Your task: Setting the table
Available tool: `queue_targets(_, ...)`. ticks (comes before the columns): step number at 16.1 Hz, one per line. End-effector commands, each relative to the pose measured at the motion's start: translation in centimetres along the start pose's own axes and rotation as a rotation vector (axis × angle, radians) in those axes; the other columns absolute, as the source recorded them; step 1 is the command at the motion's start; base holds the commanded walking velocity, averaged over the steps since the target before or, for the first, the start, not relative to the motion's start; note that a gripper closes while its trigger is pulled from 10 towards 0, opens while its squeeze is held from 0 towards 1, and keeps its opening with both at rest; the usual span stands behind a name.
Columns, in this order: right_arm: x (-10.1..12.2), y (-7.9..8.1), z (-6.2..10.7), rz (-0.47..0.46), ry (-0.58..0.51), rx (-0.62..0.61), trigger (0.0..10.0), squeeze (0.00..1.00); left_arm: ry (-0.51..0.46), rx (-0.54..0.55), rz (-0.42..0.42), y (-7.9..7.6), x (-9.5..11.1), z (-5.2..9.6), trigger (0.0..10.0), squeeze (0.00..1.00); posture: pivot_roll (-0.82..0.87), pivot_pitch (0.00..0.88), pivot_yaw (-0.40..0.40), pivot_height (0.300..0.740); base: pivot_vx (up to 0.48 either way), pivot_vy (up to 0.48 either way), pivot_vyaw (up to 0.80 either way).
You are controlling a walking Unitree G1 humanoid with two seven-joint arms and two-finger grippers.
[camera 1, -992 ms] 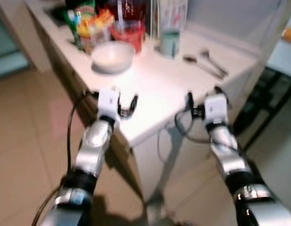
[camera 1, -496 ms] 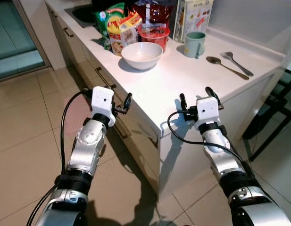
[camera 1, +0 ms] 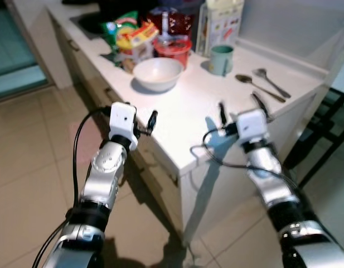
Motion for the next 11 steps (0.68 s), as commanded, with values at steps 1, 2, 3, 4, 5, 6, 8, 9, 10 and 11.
queue_targets(1,0.4,0.0,-0.1,-0.028,-0.002,0.002,10.0,0.00,0.001,0.004,-0.012,0.2,0.1,0.0,10.0,0.00,-0.03,0.000,0.069,0.740,0.000,0.000,0.00)
queue_targets(2,0.2,-0.1,0.0,-0.046,0.014,0.006,10.0,0.00,0.004,0.001,-0.015,0.3,0.0,0.0,10.0,0.00,-0.03,0.000,0.068,0.740,0.000,0.000,0.00)
queue_targets(3,-0.1,-0.6,0.1,-0.091,0.051,0.008,10.0,0.00,0.010,-0.001,-0.019,0.5,0.0,0.0,10.0,0.00,-0.04,0.000,0.067,0.740,0.000,0.000,0.00)
queue_targets(4,-0.2,-1.0,0.1,-0.113,0.065,0.005,10.0,0.00,0.016,-0.002,-0.022,0.6,-0.1,0.0,10.0,0.00,-0.04,0.000,0.069,0.740,0.000,0.000,0.00)
queue_targets(5,0.4,-1.8,-0.4,-0.117,0.049,-0.010,10.0,0.00,0.023,-0.003,-0.033,0.7,-0.1,-0.1,10.0,0.00,-0.04,0.000,0.071,0.740,0.000,0.000,0.00)
queue_targets(6,1.2,-2.7,-1.0,-0.112,0.022,-0.035,10.0,0.00,0.025,-0.005,-0.036,0.8,0.0,-0.2,10.0,0.00,-0.05,0.000,0.073,0.740,0.000,0.000,0.00)
queue_targets(8,3.4,-4.5,-2.5,-0.093,-0.060,-0.085,10.0,0.00,0.021,-0.007,-0.037,0.9,0.2,-0.5,10.0,0.00,-0.05,0.000,0.076,0.740,0.000,0.000,0.00)
queue_targets(9,4.5,-5.0,-2.9,-0.089,-0.103,-0.099,10.0,0.00,0.019,-0.008,-0.035,0.9,0.3,-0.6,10.0,0.00,-0.05,0.000,0.078,0.740,0.000,0.000,0.00)
queue_targets(10,5.1,-5.2,-3.0,-0.094,-0.119,-0.105,10.0,0.00,0.018,-0.009,-0.032,0.9,0.4,-0.7,10.0,0.00,-0.06,0.000,0.079,0.740,0.000,0.000,0.00)
queue_targets(11,5.2,-5.1,-3.1,-0.097,-0.119,-0.103,10.0,0.00,0.018,-0.009,-0.032,0.9,0.4,-0.7,10.0,0.00,-0.06,0.000,0.079,0.740,0.000,0.000,0.00)
Point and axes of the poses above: a point about 5 cm out from each wrist's last joint towards the gripper, its own z axis pointing back from the gripper into the wrist, its own x axis along the axis of the wrist's last joint, y = z × x, the point moved 2 cm from there along -z, pointing out of the wrist towards the gripper, and after that the axes turned 3 degrees about z, right-handed, at the moved point
